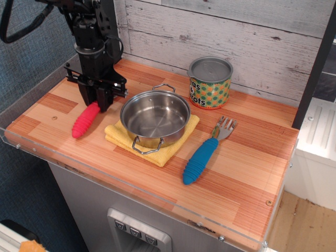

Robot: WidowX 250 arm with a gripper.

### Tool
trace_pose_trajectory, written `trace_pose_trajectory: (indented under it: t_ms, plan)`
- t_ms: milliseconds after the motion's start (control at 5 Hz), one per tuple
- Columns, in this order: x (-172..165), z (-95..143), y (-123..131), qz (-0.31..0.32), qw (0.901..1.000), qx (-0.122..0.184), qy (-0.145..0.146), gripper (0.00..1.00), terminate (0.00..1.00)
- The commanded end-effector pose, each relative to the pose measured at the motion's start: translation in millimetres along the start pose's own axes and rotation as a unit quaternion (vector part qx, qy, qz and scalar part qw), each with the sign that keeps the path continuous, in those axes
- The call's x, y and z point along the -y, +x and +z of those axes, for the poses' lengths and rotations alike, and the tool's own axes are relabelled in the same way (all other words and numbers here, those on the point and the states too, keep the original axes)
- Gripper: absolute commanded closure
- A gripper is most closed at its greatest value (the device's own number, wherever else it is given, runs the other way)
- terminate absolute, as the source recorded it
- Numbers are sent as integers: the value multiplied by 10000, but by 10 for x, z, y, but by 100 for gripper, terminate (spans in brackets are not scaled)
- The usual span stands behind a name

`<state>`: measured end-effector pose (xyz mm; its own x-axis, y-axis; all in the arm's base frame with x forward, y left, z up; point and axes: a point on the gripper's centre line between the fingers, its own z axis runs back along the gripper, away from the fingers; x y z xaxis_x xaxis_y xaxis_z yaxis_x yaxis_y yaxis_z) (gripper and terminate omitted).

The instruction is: Move the red spatula to another side of the yellow cloth.

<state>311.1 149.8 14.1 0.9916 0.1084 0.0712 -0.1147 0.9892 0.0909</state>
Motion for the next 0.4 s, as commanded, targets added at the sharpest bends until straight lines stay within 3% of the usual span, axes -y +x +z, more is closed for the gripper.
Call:
trace_pose_trajectory:
  t_ms: [0,200]
  plan:
    - [-51,193,-79,-94,9995,297,31,0,0]
    - [-60,235,-79,-85,9993,352,47,0,0]
